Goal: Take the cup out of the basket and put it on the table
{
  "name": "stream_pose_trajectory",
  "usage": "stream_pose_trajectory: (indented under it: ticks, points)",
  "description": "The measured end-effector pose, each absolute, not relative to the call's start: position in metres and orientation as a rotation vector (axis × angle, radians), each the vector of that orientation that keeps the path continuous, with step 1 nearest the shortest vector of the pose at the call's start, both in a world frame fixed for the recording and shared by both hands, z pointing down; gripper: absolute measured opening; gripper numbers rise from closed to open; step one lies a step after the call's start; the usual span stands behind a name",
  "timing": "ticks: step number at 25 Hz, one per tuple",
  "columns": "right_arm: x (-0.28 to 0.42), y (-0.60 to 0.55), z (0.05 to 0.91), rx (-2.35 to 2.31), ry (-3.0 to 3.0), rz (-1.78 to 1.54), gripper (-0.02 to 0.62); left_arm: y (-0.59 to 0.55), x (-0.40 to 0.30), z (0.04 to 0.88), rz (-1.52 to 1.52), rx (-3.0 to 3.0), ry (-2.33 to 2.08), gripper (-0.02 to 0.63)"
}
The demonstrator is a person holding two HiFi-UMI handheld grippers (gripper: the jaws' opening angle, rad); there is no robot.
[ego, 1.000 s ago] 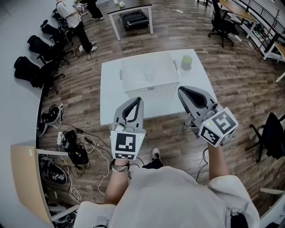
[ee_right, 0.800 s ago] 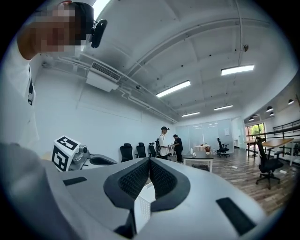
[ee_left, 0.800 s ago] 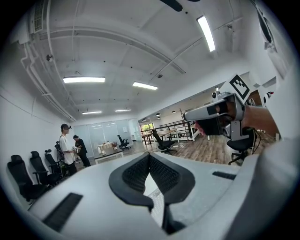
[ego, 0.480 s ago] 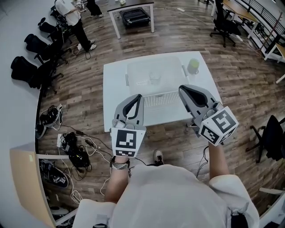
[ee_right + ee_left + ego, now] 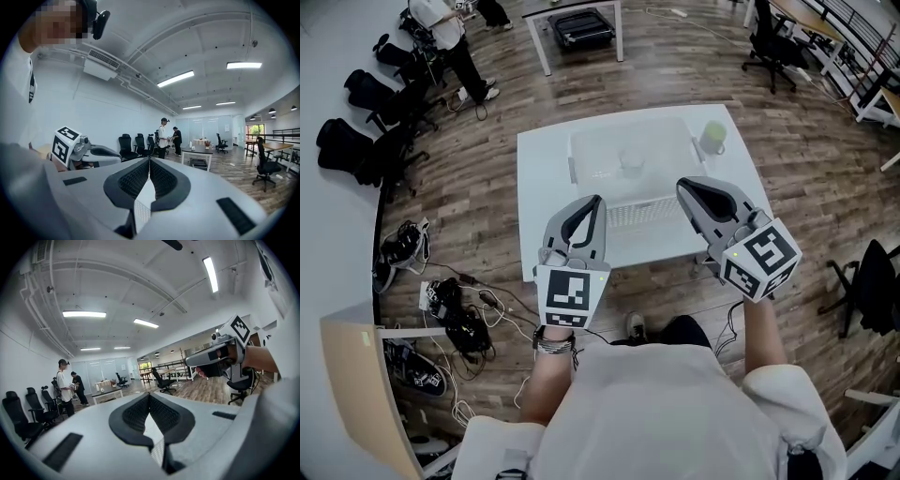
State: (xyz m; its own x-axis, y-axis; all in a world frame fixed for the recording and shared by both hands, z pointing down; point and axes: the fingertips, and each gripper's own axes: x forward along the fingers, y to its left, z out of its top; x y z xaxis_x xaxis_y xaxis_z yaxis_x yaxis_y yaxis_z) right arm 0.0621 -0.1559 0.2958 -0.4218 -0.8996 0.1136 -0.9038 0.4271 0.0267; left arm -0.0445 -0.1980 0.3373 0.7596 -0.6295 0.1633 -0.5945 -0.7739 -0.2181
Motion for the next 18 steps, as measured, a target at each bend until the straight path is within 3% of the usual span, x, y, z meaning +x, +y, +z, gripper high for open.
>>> stream_pose_trajectory:
  ticks: [18]
  points:
    - [0.089, -0.243, 0.358, 1.384, -2.486, 0.130, 0.020, -0.248, -0.021, 0.362, -0.441, -2.794, 1.099, 0.000]
